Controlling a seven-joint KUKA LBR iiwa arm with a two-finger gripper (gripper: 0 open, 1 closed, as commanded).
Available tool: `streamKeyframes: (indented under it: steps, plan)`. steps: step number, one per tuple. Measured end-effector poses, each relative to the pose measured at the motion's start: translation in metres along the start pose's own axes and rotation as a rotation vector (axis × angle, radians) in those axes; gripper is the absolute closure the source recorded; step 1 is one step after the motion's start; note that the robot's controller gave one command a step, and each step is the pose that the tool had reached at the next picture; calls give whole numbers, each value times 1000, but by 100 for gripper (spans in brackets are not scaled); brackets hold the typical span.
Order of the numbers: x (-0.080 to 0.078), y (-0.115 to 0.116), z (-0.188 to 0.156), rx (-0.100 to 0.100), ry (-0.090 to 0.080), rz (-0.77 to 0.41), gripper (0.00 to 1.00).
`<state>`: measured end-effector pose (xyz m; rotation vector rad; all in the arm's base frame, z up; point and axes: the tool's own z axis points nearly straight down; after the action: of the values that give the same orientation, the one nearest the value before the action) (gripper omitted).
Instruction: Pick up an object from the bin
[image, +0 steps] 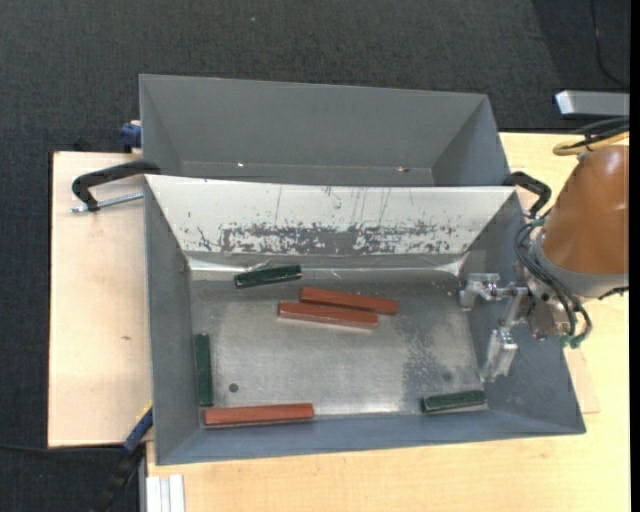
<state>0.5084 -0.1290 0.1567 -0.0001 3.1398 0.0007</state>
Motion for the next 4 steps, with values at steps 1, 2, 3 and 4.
streamKeyframes:
  steps: [1,2,3,4]
  plan:
    - [-1,30,6,1,0,-70,0]
    - [-7,82,30,-1,0,-28,0]
    - [-79,84,40,4,-16,-80,0]
    - [-63,123,86,-1,-2,-157,100]
